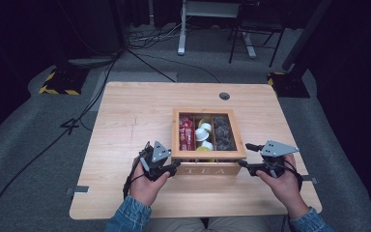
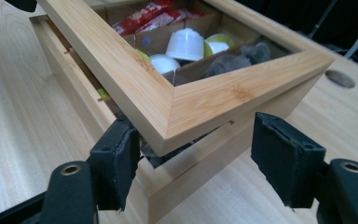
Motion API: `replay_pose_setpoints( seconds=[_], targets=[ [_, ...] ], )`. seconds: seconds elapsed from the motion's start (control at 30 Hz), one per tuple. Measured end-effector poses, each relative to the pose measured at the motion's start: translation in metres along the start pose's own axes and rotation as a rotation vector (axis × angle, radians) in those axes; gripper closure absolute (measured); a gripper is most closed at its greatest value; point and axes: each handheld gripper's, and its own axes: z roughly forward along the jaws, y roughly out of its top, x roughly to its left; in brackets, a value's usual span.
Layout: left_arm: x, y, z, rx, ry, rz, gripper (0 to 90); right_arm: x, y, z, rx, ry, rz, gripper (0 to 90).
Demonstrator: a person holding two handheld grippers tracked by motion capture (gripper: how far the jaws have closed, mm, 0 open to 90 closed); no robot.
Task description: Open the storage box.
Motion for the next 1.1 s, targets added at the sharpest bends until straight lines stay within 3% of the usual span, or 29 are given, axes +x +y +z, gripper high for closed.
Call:
replay_pose_setpoints(
  seconds=[0.17, 0.5, 0.93, 1.1],
  targets=[
    [0.005, 0.01, -0.006, -0.024, 0.013, 0.007, 47.3, -0.002, 0.012, -0.003, -0.036, -0.028, -0.032, 32.8],
    [0.013, 0.025, -0.01, -0.068, 0.067, 0.017, 44.6, -0.008, 0.033, -0.005, -0.05, -0.058, -0.085, 34.5],
    [0.024, 0.051, -0.01, -0.119, 0.071, 0.047, 42.2, -0.02, 0.051, -0.009, -0.127, -0.059, -0.029, 39.8],
    [0.028, 0.055, -0.008, -0.141, 0.077, 0.035, 40.3, -0.023, 0.06, -0.009, -0.133, -0.067, -0.05, 43.8]
  ],
)
